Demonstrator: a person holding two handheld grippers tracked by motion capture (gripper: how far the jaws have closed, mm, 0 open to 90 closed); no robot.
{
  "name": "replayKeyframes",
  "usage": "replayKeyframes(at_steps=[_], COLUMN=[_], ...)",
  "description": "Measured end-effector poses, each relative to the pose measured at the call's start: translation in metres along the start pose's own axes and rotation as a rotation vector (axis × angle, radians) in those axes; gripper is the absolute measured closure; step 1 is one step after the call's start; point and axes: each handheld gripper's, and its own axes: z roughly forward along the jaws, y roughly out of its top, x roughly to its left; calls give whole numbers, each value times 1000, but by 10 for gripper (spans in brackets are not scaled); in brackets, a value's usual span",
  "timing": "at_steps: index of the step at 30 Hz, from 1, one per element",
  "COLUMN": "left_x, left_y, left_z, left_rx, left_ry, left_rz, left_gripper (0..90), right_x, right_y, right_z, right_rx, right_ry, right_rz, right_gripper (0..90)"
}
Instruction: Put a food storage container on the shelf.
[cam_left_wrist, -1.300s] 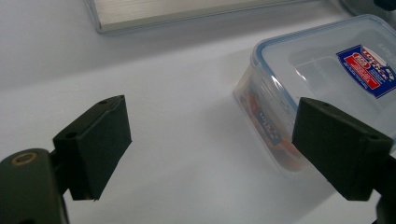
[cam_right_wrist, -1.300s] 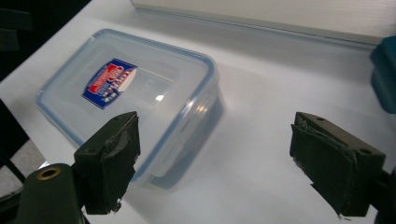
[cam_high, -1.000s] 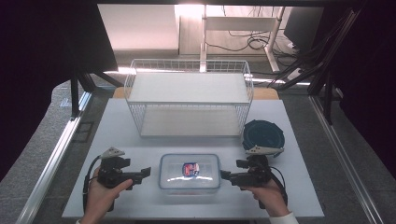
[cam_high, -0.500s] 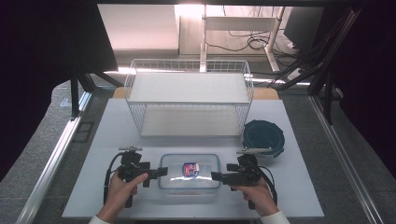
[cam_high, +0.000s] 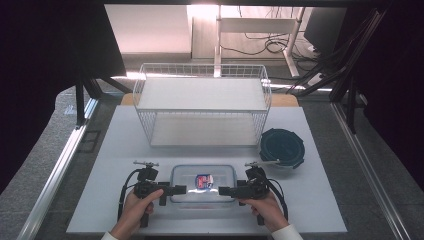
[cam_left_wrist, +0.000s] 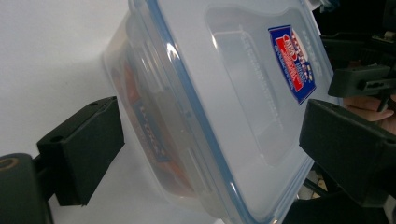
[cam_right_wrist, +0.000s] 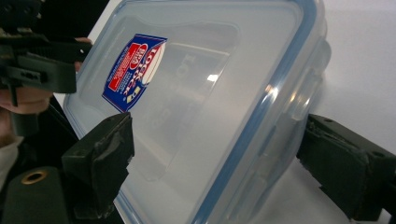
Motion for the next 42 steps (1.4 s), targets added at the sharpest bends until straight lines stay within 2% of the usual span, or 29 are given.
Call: replayKeyframes(at_steps=[3,5,7,8,9,10,11,16,18,26,32,42], left_x=[2,3,1,1,1,1,1,-2,-3,-12,-20,-27], left_y=[0,-1,-2,-2,-2,-2,-2,-3,-3,-8,-8,-7], left_z=[2,3,3,1,1,0,-2,-7,-9,-17,-23,-29], left_rx=[6,5,0,-5,-5,-14,-19,-39,-50,-71,-96,-110], left_ry=[-21,-39,-20,-17,-17,-15,-14,7,8,33,58,43], left_rz=[-16,-19,-12,-10,-10,-13,-17,-30,-45,-43,-20,4], left_gripper=[67,110,136,164,185,208,208,297,323,379,412,427], right_x=[-3,-5,-6,-6,-6,-6,-6,-12,-10,-5,1,8], right_y=[0,0,-1,-1,-1,-2,-2,-3,-3,-6,-6,-1], right_z=[2,2,2,-1,-1,-6,-6,-12,-13,-20,-27,-35], right_rx=[-1,0,3,0,0,-13,-13,-25,-28,-50,-78,-93], right_ry=[16,27,32,28,28,27,27,62,58,52,39,32], right_rz=[23,40,52,67,67,82,82,141,137,144,107,48], right_gripper=[105,106,121,173,173,236,236,315,327,390,431,436])
